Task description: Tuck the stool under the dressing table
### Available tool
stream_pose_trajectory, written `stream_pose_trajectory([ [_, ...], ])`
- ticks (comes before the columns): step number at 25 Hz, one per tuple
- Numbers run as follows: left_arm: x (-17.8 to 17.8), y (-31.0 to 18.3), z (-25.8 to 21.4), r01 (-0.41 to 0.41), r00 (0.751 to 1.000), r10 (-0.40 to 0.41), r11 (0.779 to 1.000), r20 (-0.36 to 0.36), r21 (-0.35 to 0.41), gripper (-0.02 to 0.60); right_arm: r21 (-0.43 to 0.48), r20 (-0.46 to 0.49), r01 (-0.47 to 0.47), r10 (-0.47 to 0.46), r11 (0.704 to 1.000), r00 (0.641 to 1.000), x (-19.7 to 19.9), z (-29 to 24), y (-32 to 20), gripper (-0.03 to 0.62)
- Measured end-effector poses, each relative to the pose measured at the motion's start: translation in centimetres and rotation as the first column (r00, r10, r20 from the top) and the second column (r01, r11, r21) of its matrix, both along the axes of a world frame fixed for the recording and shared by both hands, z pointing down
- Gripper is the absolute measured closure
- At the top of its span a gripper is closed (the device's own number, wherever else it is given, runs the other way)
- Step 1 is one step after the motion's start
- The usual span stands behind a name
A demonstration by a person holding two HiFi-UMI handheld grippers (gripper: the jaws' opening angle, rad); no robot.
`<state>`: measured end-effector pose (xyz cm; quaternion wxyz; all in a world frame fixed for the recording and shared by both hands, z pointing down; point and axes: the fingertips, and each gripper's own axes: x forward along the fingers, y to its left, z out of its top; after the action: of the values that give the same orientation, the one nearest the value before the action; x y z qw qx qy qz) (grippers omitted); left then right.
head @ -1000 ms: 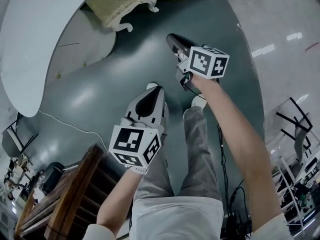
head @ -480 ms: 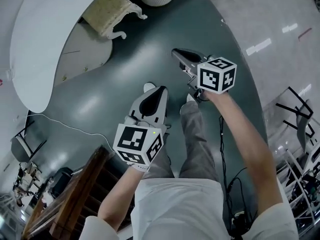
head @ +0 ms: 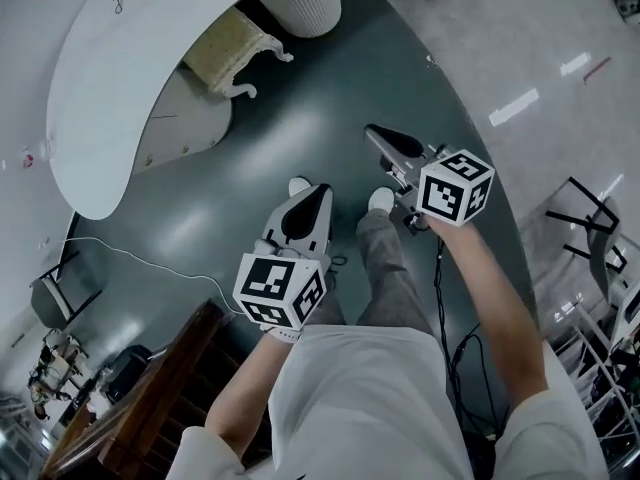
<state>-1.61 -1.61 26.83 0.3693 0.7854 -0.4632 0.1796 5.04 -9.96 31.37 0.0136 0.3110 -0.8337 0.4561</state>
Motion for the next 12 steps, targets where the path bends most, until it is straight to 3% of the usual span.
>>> stream_pose_trajectory([
  [12, 1.6, -0.2, -8.9, -0.008, 1.0, 0.008, 0.993, -0.001, 0.12, 0.572, 0.056, -0.015, 0.021, -0.02, 0.998, 1.0, 5.5, -10.0, 4.9, 0.583],
])
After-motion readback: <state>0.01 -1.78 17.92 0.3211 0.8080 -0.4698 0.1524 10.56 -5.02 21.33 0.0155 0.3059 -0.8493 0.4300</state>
